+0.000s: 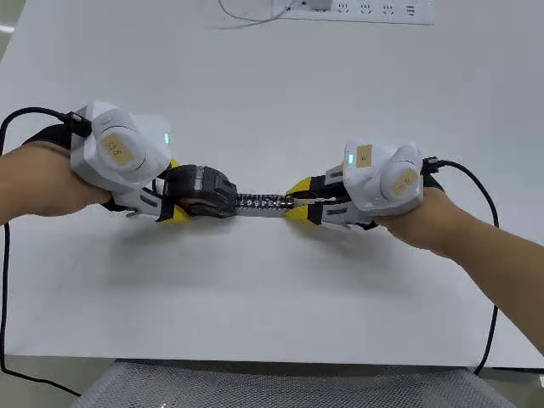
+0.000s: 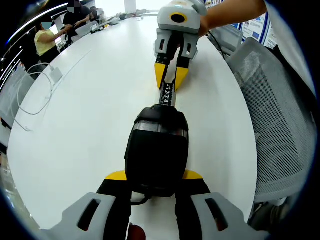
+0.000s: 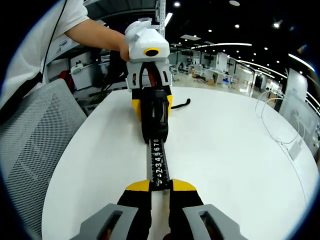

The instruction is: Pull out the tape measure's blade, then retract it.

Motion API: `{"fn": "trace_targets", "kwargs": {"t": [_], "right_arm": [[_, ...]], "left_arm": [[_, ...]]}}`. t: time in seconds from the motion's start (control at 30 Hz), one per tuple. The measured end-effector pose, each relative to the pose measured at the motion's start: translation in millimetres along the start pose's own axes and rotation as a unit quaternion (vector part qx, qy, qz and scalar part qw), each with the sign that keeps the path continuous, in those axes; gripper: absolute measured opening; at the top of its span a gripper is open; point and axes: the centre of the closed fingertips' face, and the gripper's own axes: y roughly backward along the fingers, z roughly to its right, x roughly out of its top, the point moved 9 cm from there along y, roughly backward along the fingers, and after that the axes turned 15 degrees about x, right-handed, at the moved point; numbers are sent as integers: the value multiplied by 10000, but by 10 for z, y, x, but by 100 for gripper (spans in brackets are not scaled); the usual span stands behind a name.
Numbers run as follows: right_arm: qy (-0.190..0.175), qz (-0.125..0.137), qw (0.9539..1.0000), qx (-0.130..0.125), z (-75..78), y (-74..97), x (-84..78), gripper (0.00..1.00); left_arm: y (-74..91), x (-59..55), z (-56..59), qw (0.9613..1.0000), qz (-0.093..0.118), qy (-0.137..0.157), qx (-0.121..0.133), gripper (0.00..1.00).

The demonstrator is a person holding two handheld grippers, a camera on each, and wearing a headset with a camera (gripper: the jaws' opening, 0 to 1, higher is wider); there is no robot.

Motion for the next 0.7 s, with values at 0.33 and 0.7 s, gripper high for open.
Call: {"fn": "trace_targets", "kwargs": {"t": [0.33, 0.7], "right_arm": [[5, -59, 10000, -26, -1, 62, -43, 8], [-8, -133, 9999, -67, -12, 173, -109, 8]], "left_arm": [[-5, 5, 0, 10000, -11, 0, -3, 29], [-9, 11, 0, 10000, -21, 7, 11, 29]]}}
